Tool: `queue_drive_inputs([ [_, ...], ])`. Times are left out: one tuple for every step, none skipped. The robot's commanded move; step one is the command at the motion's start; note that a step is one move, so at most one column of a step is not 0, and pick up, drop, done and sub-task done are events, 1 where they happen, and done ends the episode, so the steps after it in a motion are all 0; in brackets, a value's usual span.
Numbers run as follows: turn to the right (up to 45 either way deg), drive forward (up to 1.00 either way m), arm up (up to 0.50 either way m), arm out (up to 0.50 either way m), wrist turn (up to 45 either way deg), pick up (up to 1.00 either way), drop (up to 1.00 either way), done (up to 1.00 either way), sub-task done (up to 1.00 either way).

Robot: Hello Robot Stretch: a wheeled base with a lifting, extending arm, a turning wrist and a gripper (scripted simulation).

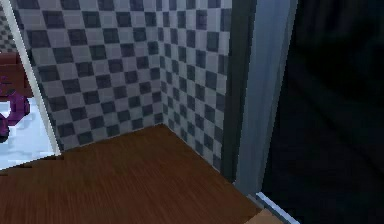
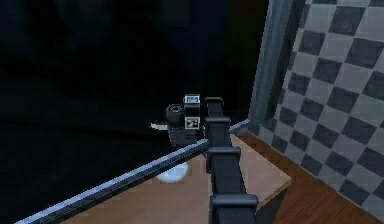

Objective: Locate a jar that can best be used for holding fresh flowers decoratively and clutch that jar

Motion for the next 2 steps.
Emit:
queue_drive_inputs([
  [0.0, 0.00, -0.30, 0.00, 0.0, 0.00, 0.00, 0.00, 0.00],
  [0.0, 0.00, 0.00, 0.00, 0.0, 1.00, 0.00, 0.00, 0.00],
])
